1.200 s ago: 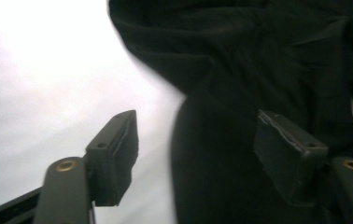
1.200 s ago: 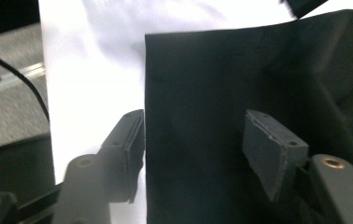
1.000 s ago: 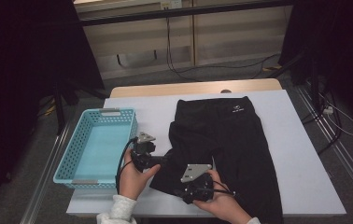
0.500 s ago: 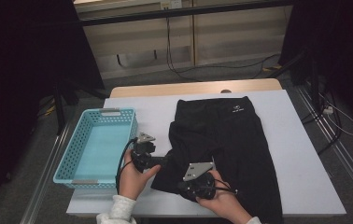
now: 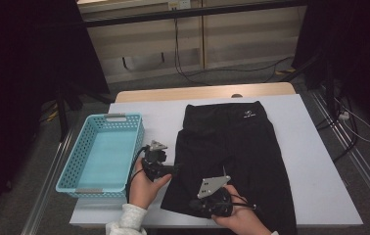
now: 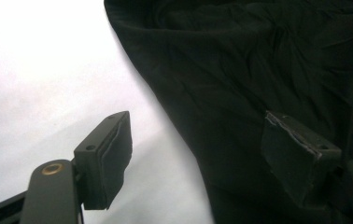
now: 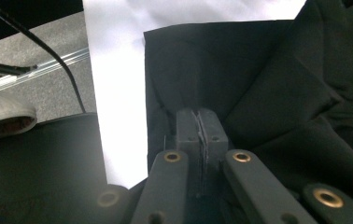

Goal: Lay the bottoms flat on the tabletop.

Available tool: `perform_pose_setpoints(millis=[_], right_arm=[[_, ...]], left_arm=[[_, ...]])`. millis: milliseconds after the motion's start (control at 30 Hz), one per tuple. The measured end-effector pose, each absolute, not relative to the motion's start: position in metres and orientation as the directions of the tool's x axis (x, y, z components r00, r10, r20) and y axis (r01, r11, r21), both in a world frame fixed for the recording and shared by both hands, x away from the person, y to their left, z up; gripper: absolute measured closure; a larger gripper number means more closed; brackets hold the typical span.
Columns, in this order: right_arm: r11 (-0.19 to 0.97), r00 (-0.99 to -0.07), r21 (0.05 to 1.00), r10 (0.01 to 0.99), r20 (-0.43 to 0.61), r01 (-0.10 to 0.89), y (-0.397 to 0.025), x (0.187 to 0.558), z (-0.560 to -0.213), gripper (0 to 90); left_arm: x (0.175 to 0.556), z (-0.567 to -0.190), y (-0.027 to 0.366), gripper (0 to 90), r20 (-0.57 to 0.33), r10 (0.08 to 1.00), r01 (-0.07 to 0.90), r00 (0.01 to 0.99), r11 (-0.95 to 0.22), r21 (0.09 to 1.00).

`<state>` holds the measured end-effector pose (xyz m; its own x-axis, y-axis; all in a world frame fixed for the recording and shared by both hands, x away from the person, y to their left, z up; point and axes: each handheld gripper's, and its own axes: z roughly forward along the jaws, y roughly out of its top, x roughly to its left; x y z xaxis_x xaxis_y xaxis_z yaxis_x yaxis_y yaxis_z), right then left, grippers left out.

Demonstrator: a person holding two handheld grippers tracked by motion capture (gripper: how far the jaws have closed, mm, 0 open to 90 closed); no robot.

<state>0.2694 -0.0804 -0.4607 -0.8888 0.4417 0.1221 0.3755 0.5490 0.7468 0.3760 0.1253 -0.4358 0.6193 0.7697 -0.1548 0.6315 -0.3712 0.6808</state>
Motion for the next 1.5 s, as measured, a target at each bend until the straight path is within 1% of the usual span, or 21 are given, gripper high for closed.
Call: perform_pose_setpoints(millis=[167, 267, 367, 433, 500, 533, 600, 700, 733, 800, 833, 867, 933, 967, 1033, 1133, 1167, 1233, 1333, 1467, 1500], right_arm=[[0.537, -0.881, 0.751, 0.456, 0.125, 0.384, -0.086, 0.274, -0.461, 89.2], [0.547, -0.885, 0.746, 0.451, 0.12, 0.38, -0.088, 0.273, -0.46, 89.2], [0.555, -0.889, 0.742, 0.442, 0.121, 0.377, -0.086, 0.271, -0.459, 89.2], [0.562, -0.896, 0.738, 0.425, 0.129, 0.373, -0.085, 0.27, -0.459, 89.2], [0.561, -0.899, 0.74, 0.416, 0.135, 0.371, -0.084, 0.268, -0.459, 87.9], [0.558, -0.902, 0.748, 0.412, 0.128, 0.361, -0.083, 0.268, -0.458, 83.6], [0.537, -0.893, 0.766, 0.438, 0.104, 0.352, -0.078, 0.267, -0.456, 68.3], [0.511, -0.879, 0.782, 0.466, 0.097, 0.357, -0.067, 0.269, -0.454, 51.9], [0.509, -0.88, 0.786, 0.467, 0.09, 0.351, -0.063, 0.27, -0.454, 50.4], [0.504, -0.879, 0.788, 0.466, 0.098, 0.354, -0.055, 0.272, -0.455, 41.8], [0.509, -0.879, 0.784, 0.469, 0.093, 0.355, -0.051, 0.272, -0.456, 39.9], [0.525, -0.88, 0.777, 0.468, 0.075, 0.346, -0.048, 0.272, -0.458, 42.9], [0.568, -0.882, 0.753, 0.47, 0.033, 0.331, -0.042, 0.273, -0.462, 45.3], [0.559, -0.884, 0.764, 0.467, 0.031, 0.322, -0.04, 0.272, -0.464, 49.6], [0.566, -0.884, 0.763, 0.466, 0.017, 0.313, -0.039, 0.273, -0.463, 64.5], [0.556, -0.877, 0.762, 0.48, 0.031, 0.332, -0.041, 0.276, -0.463, 81.5], [0.553, -0.879, 0.762, 0.474, 0.046, 0.338, -0.041, 0.277, -0.463, 88.7], [0.542, -0.88, 0.765, 0.471, 0.068, 0.349, -0.043, 0.278, -0.464, 89.4], [0.562, -0.898, 0.756, 0.432, 0.079, 0.337, -0.045, 0.274, -0.461, 89.9], [0.568, -0.916, 0.751, 0.382, 0.12, 0.335, -0.044, 0.264, -0.459, 89.9], [0.569, -0.916, 0.75, 0.382, 0.121, 0.337, -0.044, 0.262, -0.459, 89.8]], left_arm=[[0.376, -0.437, 0.127, 29.6, -0.128, 0.762, 0.623, 0.635, -0.407, 0.668], [0.375, -0.438, 0.128, 30.1, -0.15, 0.772, 0.635, 0.617, -0.376, 0.675], [0.374, -0.437, 0.128, 36.4, -0.137, 0.765, 0.619, 0.629, -0.386, 0.684], [0.375, -0.438, 0.127, 38.8, -0.125, 0.763, 0.611, 0.635, -0.395, 0.686], [0.375, -0.44, 0.128, 39.1, -0.135, 0.766, 0.613, 0.629, -0.382, 0.692], [0.375, -0.44, 0.128, 39.0, -0.136, 0.767, 0.616, 0.627, -0.382, 0.689], [0.375, -0.44, 0.129, 38.1, -0.138, 0.769, 0.616, 0.624, -0.376, 0.692], [0.376, -0.438, 0.131, 36.1, -0.156, 0.774, 0.623, 0.613, -0.352, 0.698], [0.376, -0.438, 0.132, 34.5, -0.16, 0.776, 0.624, 0.611, -0.347, 0.7], [0.375, -0.437, 0.133, 32.5, -0.158, 0.78, 0.625, 0.606, -0.344, 0.701], [0.375, -0.436, 0.134, 31.4, -0.16, 0.779, 0.626, 0.606, -0.343, 0.7], [0.375, -0.436, 0.134, 31.3, -0.161, 0.779, 0.626, 0.605, -0.341, 0.701], [0.375, -0.436, 0.134, 30.6, -0.163, 0.781, 0.626, 0.603, -0.336, 0.704], [0.375, -0.436, 0.134, 30.6, -0.162, 0.782, 0.625, 0.602, -0.335, 0.705], [0.374, -0.436, 0.134, 30.6, -0.167, 0.781, 0.627, 0.602, -0.333, 0.704], [0.374, -0.436, 0.133, 30.6, -0.17, 0.781, 0.628, 0.6, -0.328, 0.706], [0.374, -0.436, 0.134, 30.5, -0.173, 0.779, 0.625, 0.603, -0.326, 0.709], [0.374, -0.436, 0.134, 30.5, -0.176, 0.774, 0.619, 0.608, -0.323, 0.715], [0.374, -0.436, 0.133, 30.4, -0.178, 0.774, 0.619, 0.608, -0.321, 0.717], [0.375, -0.438, 0.131, 30.3, -0.175, 0.774, 0.626, 0.608, -0.332, 0.706], [0.376, -0.439, 0.131, 30.2, -0.175, 0.773, 0.625, 0.61, -0.333, 0.707]])
